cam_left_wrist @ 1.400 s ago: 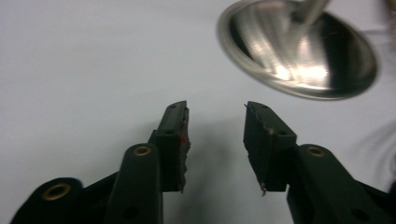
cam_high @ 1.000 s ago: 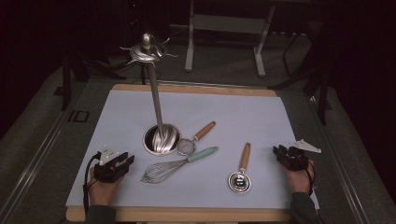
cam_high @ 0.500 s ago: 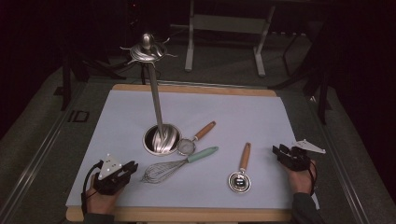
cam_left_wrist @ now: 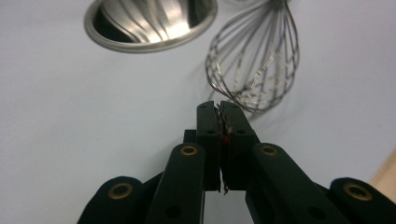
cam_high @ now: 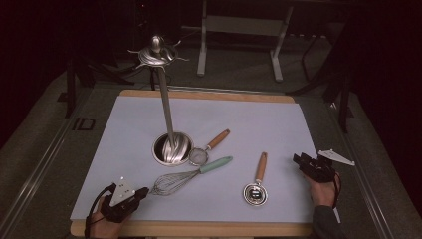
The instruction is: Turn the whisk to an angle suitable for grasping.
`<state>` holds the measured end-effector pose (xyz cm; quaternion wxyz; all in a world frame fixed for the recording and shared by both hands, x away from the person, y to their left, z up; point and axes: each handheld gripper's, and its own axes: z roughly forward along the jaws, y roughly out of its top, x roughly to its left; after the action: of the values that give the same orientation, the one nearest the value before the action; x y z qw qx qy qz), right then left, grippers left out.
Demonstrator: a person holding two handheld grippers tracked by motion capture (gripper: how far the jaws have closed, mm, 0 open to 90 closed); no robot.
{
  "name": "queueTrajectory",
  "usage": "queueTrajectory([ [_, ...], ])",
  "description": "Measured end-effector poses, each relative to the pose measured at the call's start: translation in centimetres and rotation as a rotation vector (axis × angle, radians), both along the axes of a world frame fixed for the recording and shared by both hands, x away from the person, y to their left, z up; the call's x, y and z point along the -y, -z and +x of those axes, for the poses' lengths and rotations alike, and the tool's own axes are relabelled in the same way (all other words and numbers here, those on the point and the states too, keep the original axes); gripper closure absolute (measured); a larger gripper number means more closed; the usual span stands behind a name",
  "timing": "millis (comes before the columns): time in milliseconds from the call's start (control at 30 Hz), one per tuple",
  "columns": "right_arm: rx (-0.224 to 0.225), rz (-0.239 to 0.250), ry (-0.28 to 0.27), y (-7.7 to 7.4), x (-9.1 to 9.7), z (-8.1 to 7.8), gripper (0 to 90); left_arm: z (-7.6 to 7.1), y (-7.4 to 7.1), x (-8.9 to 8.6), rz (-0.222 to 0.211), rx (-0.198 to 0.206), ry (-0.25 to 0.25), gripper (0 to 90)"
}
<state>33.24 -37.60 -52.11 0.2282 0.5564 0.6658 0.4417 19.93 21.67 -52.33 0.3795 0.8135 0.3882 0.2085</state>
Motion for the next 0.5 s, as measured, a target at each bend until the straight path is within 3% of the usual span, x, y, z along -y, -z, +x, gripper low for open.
queueTrajectory([
  [133,0.0,-0.004,0.001,0.05,0.04,0.01,59.8,-0.22,0.27,0.39,0.034,-0.01,0.019,86.9],
  [500,-0.001,-0.01,-0.002,0.15,-0.04,0.05,59.7,-0.43,0.45,0.11,0.051,-0.019,0.018,85.7],
])
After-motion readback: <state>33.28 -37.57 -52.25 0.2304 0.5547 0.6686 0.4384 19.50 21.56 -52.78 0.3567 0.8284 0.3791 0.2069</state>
